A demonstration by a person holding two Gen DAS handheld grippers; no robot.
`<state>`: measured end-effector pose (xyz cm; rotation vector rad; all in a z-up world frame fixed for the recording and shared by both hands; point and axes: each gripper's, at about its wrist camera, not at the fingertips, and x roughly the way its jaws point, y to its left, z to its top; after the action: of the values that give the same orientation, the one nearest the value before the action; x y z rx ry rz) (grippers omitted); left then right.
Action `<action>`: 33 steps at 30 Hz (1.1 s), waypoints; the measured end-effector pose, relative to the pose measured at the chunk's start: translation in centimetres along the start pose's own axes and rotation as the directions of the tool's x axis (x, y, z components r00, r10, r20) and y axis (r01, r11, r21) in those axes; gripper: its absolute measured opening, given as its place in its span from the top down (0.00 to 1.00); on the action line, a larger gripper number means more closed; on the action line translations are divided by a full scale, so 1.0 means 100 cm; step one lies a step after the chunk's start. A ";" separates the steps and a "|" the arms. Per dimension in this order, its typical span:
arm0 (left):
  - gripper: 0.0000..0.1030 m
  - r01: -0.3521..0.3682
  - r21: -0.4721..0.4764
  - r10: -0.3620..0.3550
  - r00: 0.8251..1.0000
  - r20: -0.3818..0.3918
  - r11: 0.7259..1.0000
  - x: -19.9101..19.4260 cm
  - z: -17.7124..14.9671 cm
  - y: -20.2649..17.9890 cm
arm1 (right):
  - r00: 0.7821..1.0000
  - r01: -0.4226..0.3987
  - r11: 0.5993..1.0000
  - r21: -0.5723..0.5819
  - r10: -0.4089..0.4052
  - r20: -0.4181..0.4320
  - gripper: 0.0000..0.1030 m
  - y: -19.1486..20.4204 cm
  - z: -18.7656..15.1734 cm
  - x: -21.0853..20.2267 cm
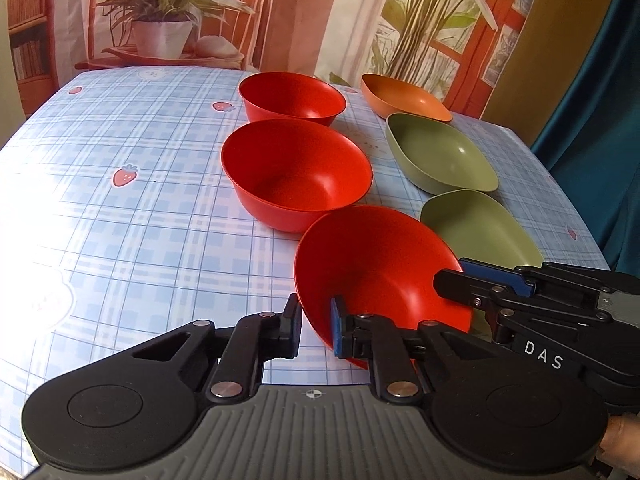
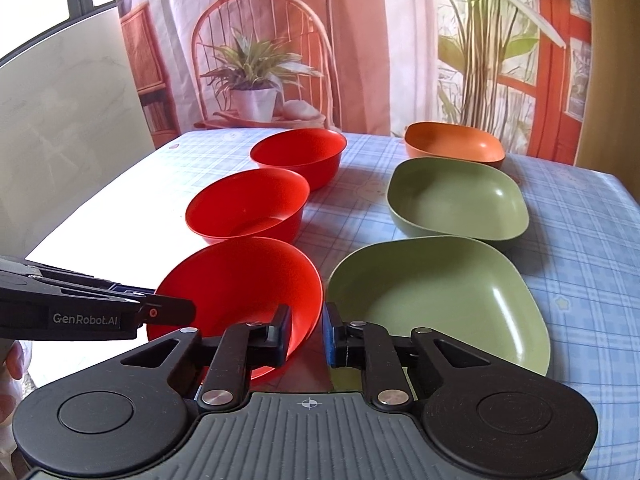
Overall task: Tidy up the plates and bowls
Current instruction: 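Lift the red bowl with both grippers toward the other red bowls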
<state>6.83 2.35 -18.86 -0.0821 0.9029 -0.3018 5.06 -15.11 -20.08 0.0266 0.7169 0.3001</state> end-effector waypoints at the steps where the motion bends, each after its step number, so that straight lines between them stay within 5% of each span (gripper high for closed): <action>1: 0.84 0.002 -0.001 -0.002 1.000 -0.001 1.000 0.000 0.000 0.000 | 1.000 0.001 1.000 0.000 -0.001 0.000 0.85 0.000 0.000 0.000; 33: 0.84 0.022 0.041 -0.027 0.994 0.111 0.999 -0.038 0.006 -0.009 | 0.996 0.007 1.000 -0.021 -0.005 0.090 0.86 0.003 0.017 -0.036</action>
<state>4.89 2.57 -15.48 -0.0724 0.7857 -0.3351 3.52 -15.75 -16.47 0.0177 0.6245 0.2991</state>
